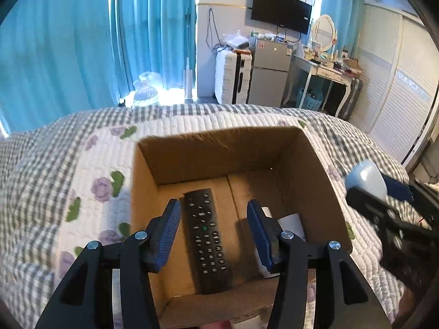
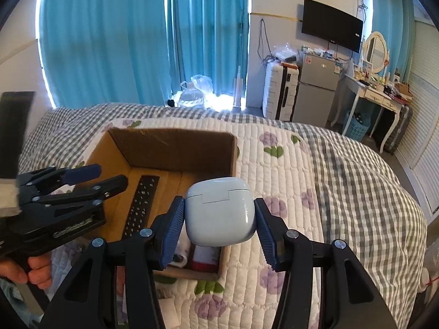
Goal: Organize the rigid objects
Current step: 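Lower the remote into the box with the left gripper while the right drops the earbud case in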
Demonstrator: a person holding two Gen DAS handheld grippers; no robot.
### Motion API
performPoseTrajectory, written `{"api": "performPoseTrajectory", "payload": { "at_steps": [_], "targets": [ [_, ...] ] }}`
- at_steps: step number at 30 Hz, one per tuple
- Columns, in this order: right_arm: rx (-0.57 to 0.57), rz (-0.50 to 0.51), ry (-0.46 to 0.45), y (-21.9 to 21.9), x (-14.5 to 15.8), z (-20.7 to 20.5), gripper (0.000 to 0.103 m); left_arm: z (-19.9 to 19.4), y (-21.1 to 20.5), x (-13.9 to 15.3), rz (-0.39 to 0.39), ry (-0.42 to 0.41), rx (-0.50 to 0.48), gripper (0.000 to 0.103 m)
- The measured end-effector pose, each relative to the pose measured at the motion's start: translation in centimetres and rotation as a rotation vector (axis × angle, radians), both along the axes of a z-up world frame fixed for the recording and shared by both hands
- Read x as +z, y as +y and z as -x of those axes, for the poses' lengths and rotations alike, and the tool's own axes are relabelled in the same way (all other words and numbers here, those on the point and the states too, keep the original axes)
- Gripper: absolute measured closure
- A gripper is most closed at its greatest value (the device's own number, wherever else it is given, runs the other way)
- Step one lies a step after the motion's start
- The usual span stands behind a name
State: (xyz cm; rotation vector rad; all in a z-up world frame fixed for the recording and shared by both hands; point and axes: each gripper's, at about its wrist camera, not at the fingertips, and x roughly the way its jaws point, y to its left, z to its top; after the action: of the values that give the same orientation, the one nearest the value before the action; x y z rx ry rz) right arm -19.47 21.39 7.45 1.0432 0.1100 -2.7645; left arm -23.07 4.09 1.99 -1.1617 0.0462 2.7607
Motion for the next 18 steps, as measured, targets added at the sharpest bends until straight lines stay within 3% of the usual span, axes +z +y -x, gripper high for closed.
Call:
{"api": "performPoseTrajectory", "payload": {
  "at_steps": [5, 15, 16, 18],
  "targets": [
    [0.017, -0.006, 0.0, -1.7, 0.0, 3.1, 0.053, 0.2, -1.5, 0.5, 0.047, 0.025, 0.031, 0.05],
    [-0.013, 0.023, -0.062, -3.4, -3.5, 9.1, 0.052, 1.5, -3.6, -1.2, 0.081, 0.039, 0.06, 0.05],
    [-0.008, 0.021, -0.058, -3.5, -3.5, 9.2, 0.049, 1.4, -3.7, -1.3, 0.077, 0.046, 0.056, 0.05],
    [-0.002, 0.019, -0.036, -3.5, -3.2, 9.0, 0.034, 1.2, -3.7, -1.2, 0.071, 0.056, 0.05, 0.045]
  ]
}}
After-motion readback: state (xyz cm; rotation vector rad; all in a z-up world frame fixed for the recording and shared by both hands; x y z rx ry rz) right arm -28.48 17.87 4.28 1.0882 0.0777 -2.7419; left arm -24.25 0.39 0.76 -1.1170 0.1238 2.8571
